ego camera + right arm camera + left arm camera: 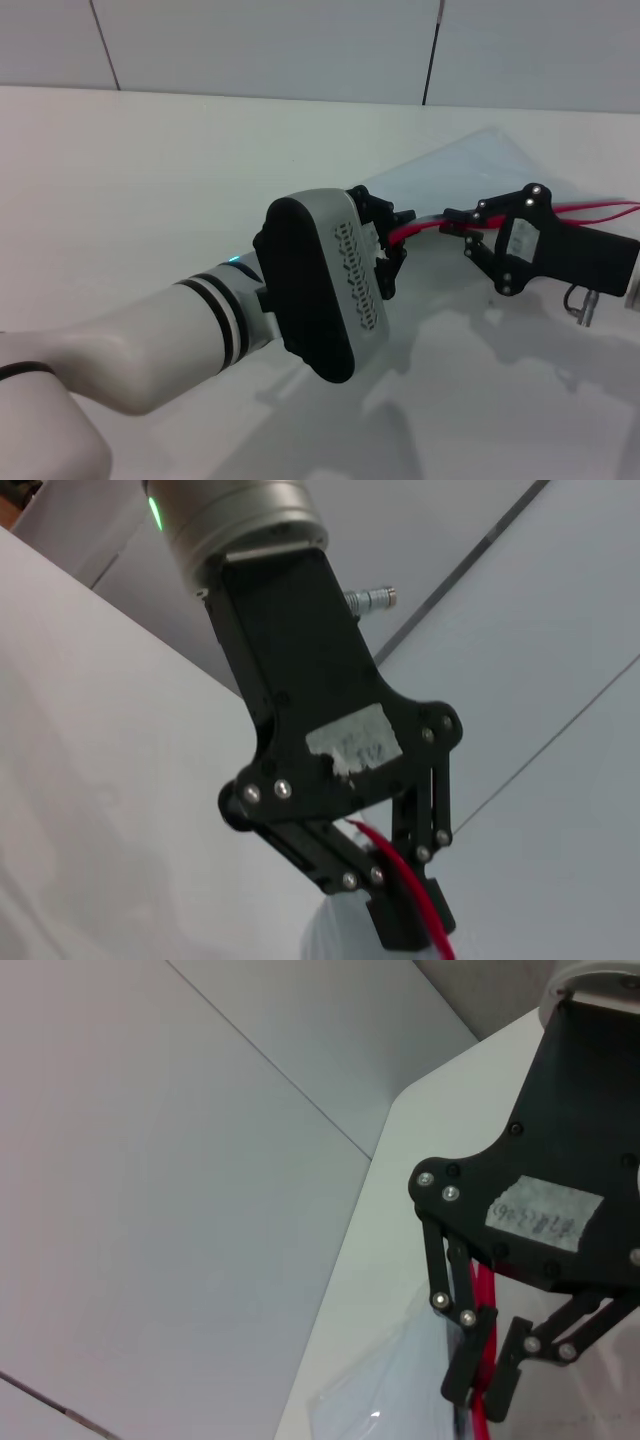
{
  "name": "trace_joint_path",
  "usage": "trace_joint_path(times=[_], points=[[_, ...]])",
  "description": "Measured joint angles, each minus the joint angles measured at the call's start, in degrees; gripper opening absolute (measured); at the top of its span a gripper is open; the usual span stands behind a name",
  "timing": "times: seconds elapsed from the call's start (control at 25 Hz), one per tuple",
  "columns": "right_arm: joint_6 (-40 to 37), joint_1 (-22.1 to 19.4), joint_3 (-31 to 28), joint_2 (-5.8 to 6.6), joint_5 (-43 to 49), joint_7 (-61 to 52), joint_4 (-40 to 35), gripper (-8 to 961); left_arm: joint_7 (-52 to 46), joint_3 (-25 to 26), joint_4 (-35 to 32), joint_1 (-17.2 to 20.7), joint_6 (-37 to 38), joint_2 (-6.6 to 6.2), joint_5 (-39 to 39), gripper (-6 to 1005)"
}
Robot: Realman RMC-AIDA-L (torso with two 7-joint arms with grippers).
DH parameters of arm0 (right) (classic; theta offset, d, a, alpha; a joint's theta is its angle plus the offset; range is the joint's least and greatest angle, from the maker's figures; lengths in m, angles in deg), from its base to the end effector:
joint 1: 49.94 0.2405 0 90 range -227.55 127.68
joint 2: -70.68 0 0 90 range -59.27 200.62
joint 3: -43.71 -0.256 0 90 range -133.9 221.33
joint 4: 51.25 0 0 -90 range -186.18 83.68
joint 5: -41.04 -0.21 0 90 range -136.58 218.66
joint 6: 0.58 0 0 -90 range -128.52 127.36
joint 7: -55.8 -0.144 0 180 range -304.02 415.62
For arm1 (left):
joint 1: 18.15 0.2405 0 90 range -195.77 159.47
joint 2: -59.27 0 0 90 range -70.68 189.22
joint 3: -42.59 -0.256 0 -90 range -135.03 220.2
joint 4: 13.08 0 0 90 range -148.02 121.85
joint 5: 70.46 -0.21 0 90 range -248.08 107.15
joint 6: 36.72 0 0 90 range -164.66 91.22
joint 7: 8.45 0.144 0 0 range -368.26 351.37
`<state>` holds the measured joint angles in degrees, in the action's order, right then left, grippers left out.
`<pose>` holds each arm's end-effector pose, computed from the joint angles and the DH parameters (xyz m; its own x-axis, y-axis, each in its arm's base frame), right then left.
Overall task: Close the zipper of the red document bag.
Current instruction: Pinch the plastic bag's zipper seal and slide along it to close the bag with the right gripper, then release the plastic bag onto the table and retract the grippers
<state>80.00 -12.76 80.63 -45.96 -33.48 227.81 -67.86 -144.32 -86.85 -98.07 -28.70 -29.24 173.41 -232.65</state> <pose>0.2515 0.3511 -0.0313 0.8052 0.5618 -0.1901 0.3453 -0.7047 -0.6197 -0.1333 0.2960 -0.0909 0.9428 -0.3291 -0.0534 -0.2614 -0.6303 -0.7310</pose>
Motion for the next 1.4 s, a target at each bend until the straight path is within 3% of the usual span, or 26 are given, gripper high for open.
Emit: trace_joint_path(times=[0.2, 0.52, 0.68, 1.0, 1.24, 1.4], points=[[-3.39, -0.41, -0.27, 0.0, -0.31, 0.0, 0.0, 65, 0.01, -0.54, -0.88, 0.46, 0.0, -0.25, -0.03, 51], [-8.67, -3.33, -2.01, 0.32, -3.75, 0.0, -1.21, 75, 0.08, -3.46, -4.8, 1.99, -0.15, -2.52, 0.01, 51], [-13.1, -4.2, -7.04, 0.23, -4.17, 0.0, -1.96, 83, 0.07, -5.94, -6.36, 2.78, -0.2, -3.77, -0.05, 52], [-24.74, -3.76, -23.64, 0.09, -4.28, 0.0, -2.04, 99, -0.29, -9.14, -8.31, 4.99, -0.83, -6.31, 0.46, 51], [-26.63, -2.56, -36.99, 0.05, -5.22, 0.0, -1.4, 111, -0.28, -8.27, -5.91, 5.56, -4.72, -6.07, 0.61, 41], [-23.0, -2.83, -40.76, 0.01, -6.49, 0.0, 0.52, 119, -1.35, -4.62, 0.23, 5.13, -11.14, -3.91, 3.37, 33]])
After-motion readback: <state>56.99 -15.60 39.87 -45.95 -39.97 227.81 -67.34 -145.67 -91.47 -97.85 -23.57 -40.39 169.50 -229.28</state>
